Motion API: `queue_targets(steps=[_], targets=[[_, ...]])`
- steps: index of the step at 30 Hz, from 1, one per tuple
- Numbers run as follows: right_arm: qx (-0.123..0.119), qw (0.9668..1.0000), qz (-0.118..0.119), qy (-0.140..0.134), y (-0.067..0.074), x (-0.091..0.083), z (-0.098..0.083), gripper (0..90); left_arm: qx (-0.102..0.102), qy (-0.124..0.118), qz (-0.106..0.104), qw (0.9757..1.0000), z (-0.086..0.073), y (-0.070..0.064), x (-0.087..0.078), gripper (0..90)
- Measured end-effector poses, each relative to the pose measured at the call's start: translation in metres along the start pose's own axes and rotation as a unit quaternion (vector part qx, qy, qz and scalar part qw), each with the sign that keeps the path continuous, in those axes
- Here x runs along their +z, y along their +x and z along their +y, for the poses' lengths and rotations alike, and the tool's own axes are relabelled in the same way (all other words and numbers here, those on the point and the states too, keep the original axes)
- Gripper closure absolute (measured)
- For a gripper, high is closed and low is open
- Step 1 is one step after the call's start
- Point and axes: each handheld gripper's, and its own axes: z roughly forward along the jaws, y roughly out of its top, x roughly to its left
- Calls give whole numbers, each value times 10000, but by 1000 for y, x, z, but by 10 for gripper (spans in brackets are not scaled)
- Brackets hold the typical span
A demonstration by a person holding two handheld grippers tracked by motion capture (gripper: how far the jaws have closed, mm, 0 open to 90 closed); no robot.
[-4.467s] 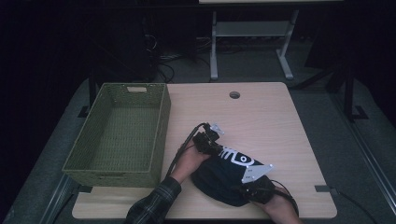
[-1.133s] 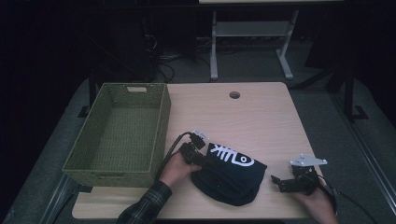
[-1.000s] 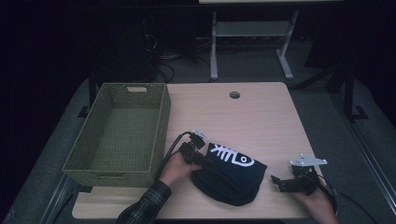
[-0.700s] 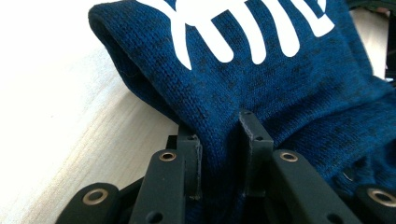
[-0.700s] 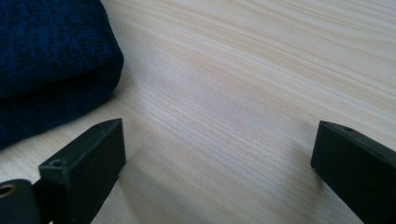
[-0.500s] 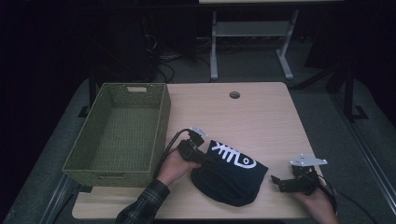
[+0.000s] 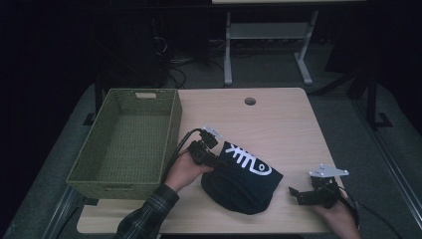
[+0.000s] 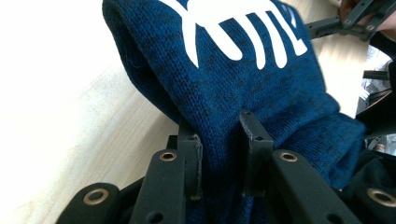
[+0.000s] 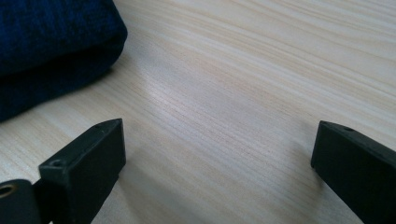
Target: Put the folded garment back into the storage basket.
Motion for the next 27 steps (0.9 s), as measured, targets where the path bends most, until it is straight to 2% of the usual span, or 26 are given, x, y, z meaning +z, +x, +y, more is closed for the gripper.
queue_targets(steps=[14, 20, 27], targets=[[0, 10000, -4, -5, 0, 0, 0, 28, 162, 10, -40, 9999, 21, -11, -39, 742], [-2, 10000, -4, -8, 0, 0, 0, 27, 249, 31, 10, 9997, 27, -16, -50, 743], [1, 10000, -4, -7, 0, 0, 0, 27, 318, 45, -22, 9995, 32, -17, -61, 743]])
